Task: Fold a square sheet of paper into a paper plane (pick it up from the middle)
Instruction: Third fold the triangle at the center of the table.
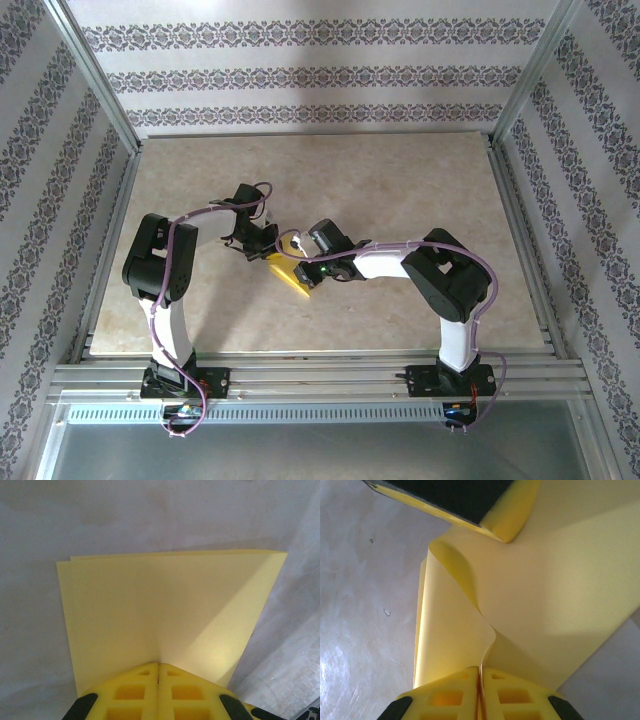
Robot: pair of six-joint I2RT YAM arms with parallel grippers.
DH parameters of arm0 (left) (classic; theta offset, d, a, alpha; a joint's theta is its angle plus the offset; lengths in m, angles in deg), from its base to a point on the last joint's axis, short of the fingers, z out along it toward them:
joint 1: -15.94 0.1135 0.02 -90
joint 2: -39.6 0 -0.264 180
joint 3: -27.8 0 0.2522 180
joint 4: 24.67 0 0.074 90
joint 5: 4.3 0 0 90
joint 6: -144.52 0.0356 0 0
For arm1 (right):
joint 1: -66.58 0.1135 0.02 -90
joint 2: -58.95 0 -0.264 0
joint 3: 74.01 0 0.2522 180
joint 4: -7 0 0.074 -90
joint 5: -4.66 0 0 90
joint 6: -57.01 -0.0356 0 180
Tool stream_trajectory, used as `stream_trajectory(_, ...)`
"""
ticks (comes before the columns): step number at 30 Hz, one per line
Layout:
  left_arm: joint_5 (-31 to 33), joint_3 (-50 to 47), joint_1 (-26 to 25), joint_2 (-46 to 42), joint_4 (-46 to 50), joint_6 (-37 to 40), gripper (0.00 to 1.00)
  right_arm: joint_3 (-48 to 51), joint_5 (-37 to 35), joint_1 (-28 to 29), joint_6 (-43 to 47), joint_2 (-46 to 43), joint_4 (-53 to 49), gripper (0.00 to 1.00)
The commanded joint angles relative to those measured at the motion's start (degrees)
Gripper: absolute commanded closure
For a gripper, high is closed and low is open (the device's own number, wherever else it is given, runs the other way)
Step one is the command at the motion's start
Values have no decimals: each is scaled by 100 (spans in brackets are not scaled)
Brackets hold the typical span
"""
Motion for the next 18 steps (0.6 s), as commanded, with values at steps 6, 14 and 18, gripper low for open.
stream_trajectory(6,165,-374,4,-1007,-287,-694,89,38,-87,-53,62,204,-180,89)
stream_trajectory(14,-160,-1499,-255,-1623,-1518,-1971,89,-2,-78,-39,53,222,-193,88)
stream_trajectory(18,34,-1762,-418,-1596,-1627,-2309,94,-10,-61,-44,51,239,-202,88)
